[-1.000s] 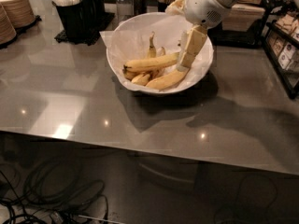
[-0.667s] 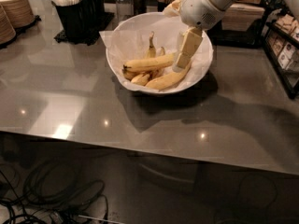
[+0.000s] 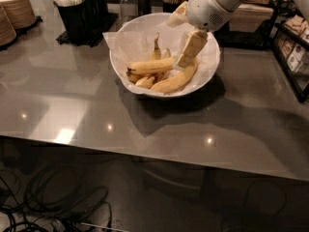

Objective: Pick banana from white bowl

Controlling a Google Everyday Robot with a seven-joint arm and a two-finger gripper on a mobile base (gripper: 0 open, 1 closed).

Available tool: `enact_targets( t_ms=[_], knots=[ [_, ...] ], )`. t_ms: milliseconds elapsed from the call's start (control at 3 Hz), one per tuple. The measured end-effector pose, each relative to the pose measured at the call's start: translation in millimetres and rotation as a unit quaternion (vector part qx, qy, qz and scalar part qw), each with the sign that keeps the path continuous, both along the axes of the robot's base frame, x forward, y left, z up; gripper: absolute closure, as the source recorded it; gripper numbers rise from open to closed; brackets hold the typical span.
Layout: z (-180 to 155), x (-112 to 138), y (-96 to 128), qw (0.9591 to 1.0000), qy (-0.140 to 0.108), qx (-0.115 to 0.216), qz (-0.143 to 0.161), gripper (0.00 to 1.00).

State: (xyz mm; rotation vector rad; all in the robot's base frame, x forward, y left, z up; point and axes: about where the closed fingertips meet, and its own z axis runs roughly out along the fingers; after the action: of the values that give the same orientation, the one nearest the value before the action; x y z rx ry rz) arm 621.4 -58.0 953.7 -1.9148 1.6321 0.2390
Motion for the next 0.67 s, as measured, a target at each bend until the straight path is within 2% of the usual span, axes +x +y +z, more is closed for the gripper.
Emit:
enact_targets(
  t_ms=[333,667],
  knots=[
    [0.0,0.0,0.0,1.0000,0.000,0.000,0.000,0.14],
    [-10.8,8.4,12.8,0.9999,0.004,-0.001,0.014,0.15]
  ],
)
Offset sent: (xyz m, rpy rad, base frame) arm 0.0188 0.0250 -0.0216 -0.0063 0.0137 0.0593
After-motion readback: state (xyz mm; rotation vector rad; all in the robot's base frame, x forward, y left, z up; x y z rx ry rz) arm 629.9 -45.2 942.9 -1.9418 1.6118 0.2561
